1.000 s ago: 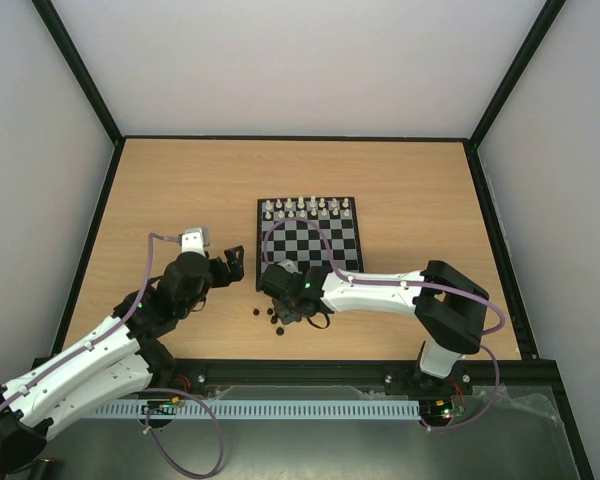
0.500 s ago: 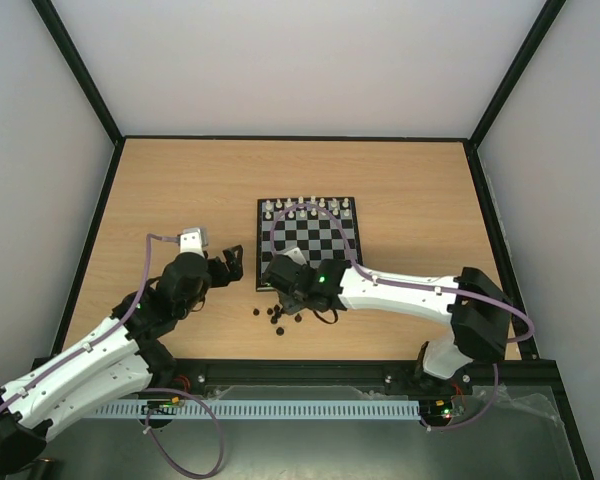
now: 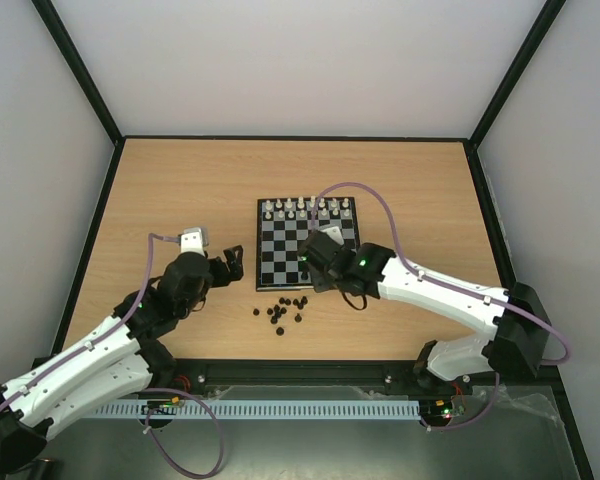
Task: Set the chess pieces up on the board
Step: Place the chess piece on the chessboard.
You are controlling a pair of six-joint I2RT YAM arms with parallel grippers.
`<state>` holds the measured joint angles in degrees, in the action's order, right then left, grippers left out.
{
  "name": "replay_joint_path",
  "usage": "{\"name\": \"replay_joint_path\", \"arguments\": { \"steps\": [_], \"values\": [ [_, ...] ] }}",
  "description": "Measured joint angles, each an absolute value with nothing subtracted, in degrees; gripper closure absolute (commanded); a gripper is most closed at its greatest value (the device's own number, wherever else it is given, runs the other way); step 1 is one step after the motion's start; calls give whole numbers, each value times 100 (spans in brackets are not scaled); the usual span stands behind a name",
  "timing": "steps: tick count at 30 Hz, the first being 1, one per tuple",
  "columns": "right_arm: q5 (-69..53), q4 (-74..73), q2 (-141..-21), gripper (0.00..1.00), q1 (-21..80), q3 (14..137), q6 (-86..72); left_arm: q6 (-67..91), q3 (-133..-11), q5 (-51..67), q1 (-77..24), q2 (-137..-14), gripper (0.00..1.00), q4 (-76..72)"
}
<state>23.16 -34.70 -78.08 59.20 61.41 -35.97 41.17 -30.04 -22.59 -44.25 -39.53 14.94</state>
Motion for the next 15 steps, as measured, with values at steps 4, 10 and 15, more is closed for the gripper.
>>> {"name": "replay_joint_path", "arguments": {
  "steps": [4,10,15],
  "values": [
    [2294,-3463,-7784,99,5542,5957,-3494,4117,-3004,-2259,-4425,-4032,1,1492],
    [2097,-3378,-8009,99,5122,5782,-3312,4115,-3004,-2259,-4425,-4134,1,1466],
    [1940,-3175,-8283,99,4993,5763,-3164,4108,-3004,-2270,-4436,-4176,1,1450]
  ]
}}
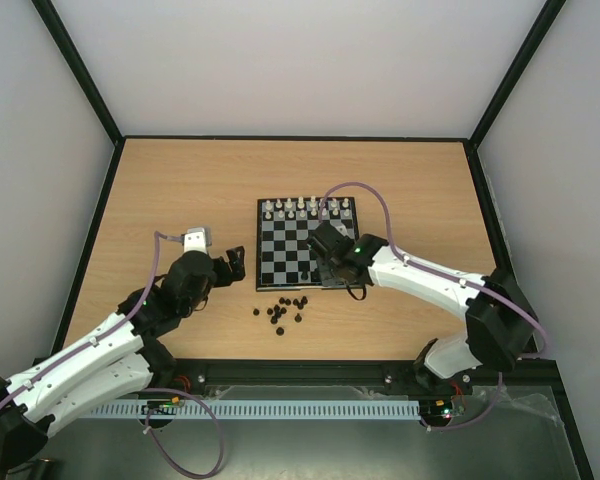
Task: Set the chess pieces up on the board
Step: Place the chess piece on the chessboard.
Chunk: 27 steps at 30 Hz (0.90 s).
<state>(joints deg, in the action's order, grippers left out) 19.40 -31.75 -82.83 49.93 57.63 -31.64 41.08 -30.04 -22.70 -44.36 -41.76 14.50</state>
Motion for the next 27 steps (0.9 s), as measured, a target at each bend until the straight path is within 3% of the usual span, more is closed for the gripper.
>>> {"name": "replay_joint_path", "arguments": {
  "steps": [27],
  "values": [
    [1511,-2663,-8925,99,4836,5760,-2906,4082,-3006,-2322,-4436,-4204,0,1446]
  ]
}}
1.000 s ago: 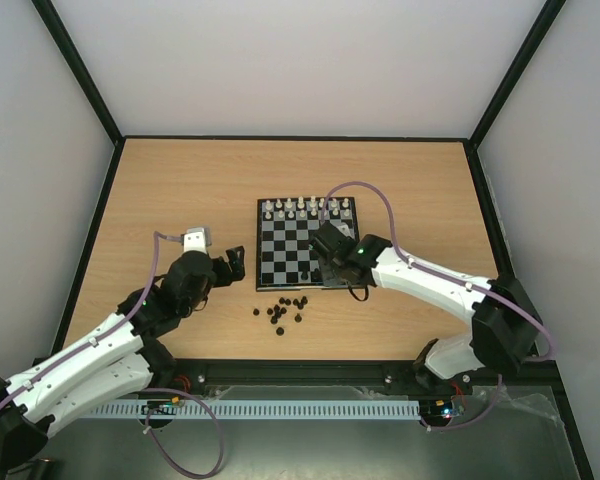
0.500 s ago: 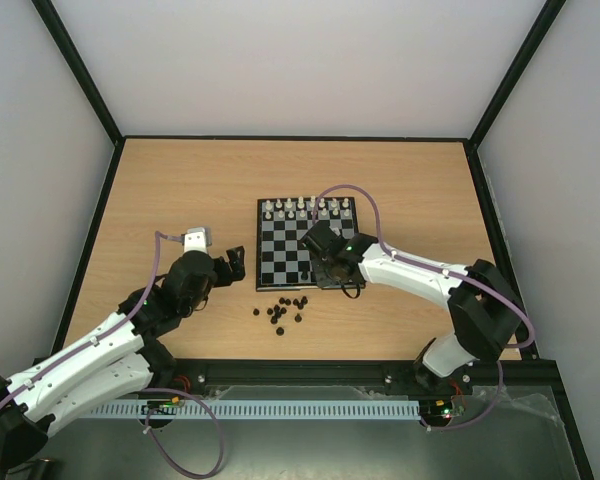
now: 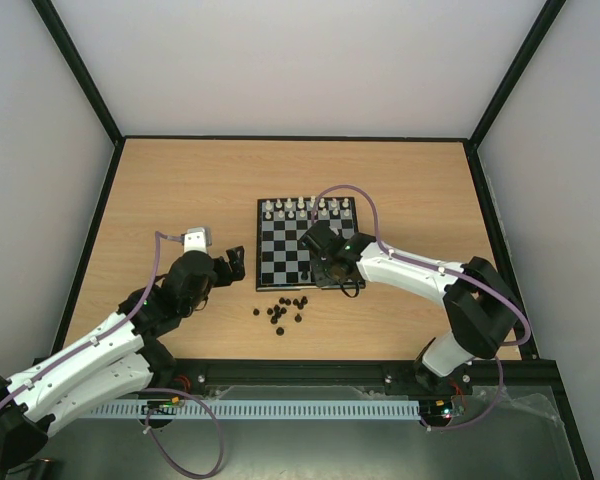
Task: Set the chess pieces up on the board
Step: Place the chess piece on the chessboard.
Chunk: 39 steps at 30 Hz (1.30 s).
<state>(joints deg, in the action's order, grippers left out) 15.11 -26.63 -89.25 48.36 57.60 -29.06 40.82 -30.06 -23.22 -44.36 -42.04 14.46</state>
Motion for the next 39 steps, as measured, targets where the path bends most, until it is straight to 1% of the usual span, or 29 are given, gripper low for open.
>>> {"name": "replay_joint_path", "arguments": {
  "steps": [16,21,22,23,24,31,34,35,39],
  "values": [
    [1496,-2558,-8938,98,4821,5671,-2891,4066,-3004,-2344,-4436,-4202,1,1446],
    [1494,-2521,-8956,96,4770,5671,-2882,4064,-3006,-2344,-4436,-4200,1,1446],
    [1496,-2512,-8960,94,4762,5671,-2873,4066,-3004,-2344,-4436,-4200,1,1446],
    [1496,-2508,-8965,89,4762,5671,-2869,4064,-3004,-2346,-4436,-4198,1,1446],
    [1496,-2502,-8969,87,4759,5671,-2867,4066,-3006,-2346,-4436,-4198,1,1446],
    [1470,-2497,-8976,76,4759,5671,-2853,4066,-3004,-2346,-4436,-4198,0,1441],
    [1468,-2499,-8969,67,4759,5671,-2849,4064,-3004,-2346,-4436,-4198,0,1424],
    [1470,-2504,-8956,62,4759,5671,-2862,4064,-3004,-2346,-4436,-4198,0,1415],
    [1494,-2550,-8757,35,4759,5669,-2902,4064,-3004,-2349,-4436,-4198,1,1406]
  ]
}}
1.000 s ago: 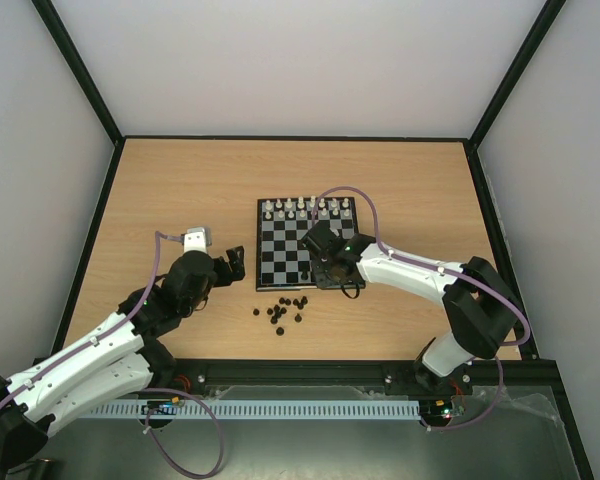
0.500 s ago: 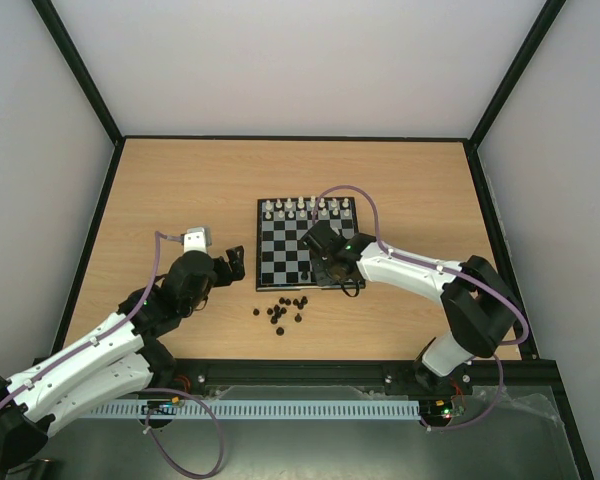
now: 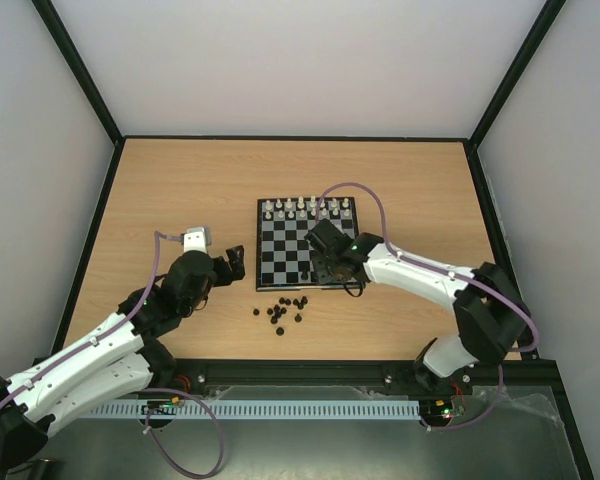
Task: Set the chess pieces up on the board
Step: Place the chess piece on the chessboard, then pick up the chess piece at the center of the board.
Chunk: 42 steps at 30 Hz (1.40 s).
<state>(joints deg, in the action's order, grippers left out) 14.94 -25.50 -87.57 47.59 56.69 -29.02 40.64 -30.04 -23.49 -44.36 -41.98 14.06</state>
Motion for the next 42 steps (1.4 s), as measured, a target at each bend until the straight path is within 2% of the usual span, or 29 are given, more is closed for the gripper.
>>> {"name": "replay_joint_path", "arguments": {
  "steps": [3,4,12,28,42],
  "values": [
    [1533,-2558,-8379,4,4757,5625,-2950,4064,-3006,-2359,-4436,-4158,0,1424],
    [1551,-2558,-8193,1,4757,5590,-2976,4064,-3006,-2364,-4436,-4123,1,1446],
    [1345,-2475,-6995,1,4757,5196,-3048,4025,-3426,-2493,-4434,-3741,1,1876],
    [-1,-2060,-5564,2,4757,3933,-3459,4143,-3828,-2158,-4436,-3006,1,2630],
    [-401,-2176,-5118,1,4757,3946,-3562,4187,-3715,-1704,-4436,-3175,0,2342]
  ]
}}
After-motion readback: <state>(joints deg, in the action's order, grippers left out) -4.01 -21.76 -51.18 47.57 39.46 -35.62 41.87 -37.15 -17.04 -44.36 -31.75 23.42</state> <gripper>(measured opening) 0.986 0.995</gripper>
